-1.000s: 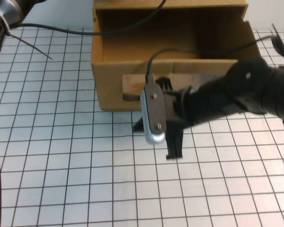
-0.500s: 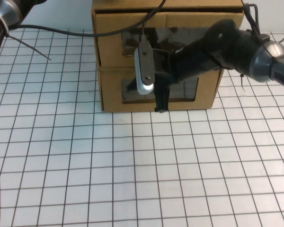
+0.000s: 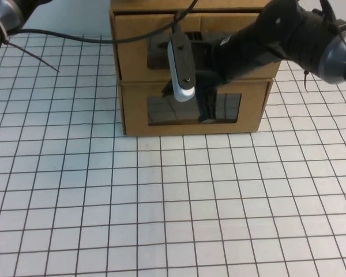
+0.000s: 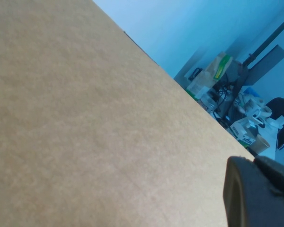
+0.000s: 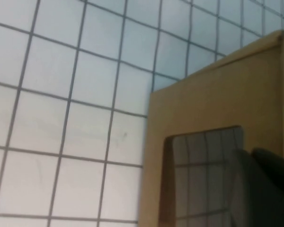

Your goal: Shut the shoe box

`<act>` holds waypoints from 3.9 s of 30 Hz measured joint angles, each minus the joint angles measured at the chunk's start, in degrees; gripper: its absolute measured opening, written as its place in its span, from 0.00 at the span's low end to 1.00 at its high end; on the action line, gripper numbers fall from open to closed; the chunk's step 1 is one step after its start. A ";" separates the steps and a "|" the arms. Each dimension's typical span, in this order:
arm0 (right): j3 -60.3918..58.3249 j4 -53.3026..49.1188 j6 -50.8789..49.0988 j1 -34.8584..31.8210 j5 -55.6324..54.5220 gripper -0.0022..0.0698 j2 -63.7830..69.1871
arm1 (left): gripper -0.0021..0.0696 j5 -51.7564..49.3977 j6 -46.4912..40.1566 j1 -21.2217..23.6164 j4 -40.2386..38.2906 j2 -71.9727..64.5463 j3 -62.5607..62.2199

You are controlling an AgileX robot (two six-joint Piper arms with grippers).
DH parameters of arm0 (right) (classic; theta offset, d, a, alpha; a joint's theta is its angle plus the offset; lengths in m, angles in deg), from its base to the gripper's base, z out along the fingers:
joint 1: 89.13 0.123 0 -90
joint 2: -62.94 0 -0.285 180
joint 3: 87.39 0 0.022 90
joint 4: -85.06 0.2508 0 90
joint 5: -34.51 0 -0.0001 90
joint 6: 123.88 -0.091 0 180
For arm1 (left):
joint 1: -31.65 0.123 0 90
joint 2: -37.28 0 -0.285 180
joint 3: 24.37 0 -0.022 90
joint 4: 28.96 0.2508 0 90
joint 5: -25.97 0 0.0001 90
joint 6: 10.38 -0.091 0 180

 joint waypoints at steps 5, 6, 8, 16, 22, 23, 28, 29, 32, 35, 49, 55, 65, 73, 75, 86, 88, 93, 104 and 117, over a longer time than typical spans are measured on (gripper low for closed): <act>-0.67 -3.82 -1.52 1.88 1.61 0.01 -2.78 | 0.02 -0.74 0.11 0.58 -0.63 0.00 0.00; -1.31 -4.81 -1.76 2.50 1.61 0.01 -3.36 | 0.02 -1.09 0.23 0.71 -0.94 0.00 0.00; -3.01 -6.36 -1.87 3.74 0.90 0.01 -4.64 | 0.02 -1.31 0.35 0.95 -1.39 0.00 0.00; -13.06 -9.63 -2.52 7.22 -6.77 0.01 -10.22 | 0.02 -1.45 0.58 1.21 -1.38 0.00 0.00; -16.90 -8.67 -2.31 7.93 -17.44 0.01 -10.78 | 0.02 -1.37 0.48 1.21 -1.66 0.00 0.00; -17.06 -7.80 -2.31 8.04 -19.12 0.01 -10.78 | 0.02 -1.09 0.24 1.21 -1.69 0.00 0.00; -17.64 -2.24 -2.30 8.16 -22.64 0.01 -11.10 | 0.02 -0.29 -0.28 1.21 -1.79 0.00 0.00; -17.74 -1.82 -2.16 8.16 -22.12 0.01 -11.26 | 0.02 -0.29 -0.32 1.21 -1.79 0.00 0.00; -17.67 -0.16 -1.41 7.84 -17.92 0.01 -12.08 | 0.02 -0.32 -0.32 1.21 -1.79 0.00 0.00; -17.67 0.06 -0.94 7.52 -13.66 0.01 -12.32 | 0.02 -1.36 -0.09 1.21 -1.79 0.00 0.00; -16.83 0.55 -3.14 7.60 -3.44 0.01 -8.96 | 0.02 -2.61 0.01 1.11 -1.57 0.00 0.00; -16.80 1.14 -3.33 8.03 -13.17 0.01 -4.67 | 0.02 -2.51 -0.10 1.11 -0.85 0.00 0.00; -22.97 2.24 4.00 12.88 -27.23 0.01 -10.50 | 0.02 -2.39 -0.29 1.11 0.16 0.00 -0.09; -33.88 2.94 5.41 16.16 -42.44 0.01 -20.68 | 0.02 -2.39 -0.29 1.11 0.28 0.00 -0.09; -34.41 3.29 5.41 15.51 -48.57 0.01 -21.59 | 0.02 -2.39 -0.29 1.11 0.28 0.00 -0.09; -32.26 11.89 5.41 5.04 -50.47 0.01 -20.96 | 0.02 -1.95 -0.67 1.01 0.28 -0.12 -0.09; -29.82 13.84 5.41 2.96 -47.27 0.01 -19.90 | 0.02 -1.54 -0.78 1.01 0.28 -0.22 -0.13; -27.15 14.97 7.09 0.87 -41.29 0.01 -18.66 | 0.02 -0.61 -1.74 1.01 0.31 -0.22 -0.27; -27.02 18.50 1.76 0.57 -17.38 0.01 -27.74 | 0.02 -6.05 -2.99 2.89 11.75 1.65 -3.20; -29.07 16.50 -42.00 -22.02 -11.96 0.01 -49.69 | 0.02 -18.76 1.98 3.47 30.76 22.54 -3.89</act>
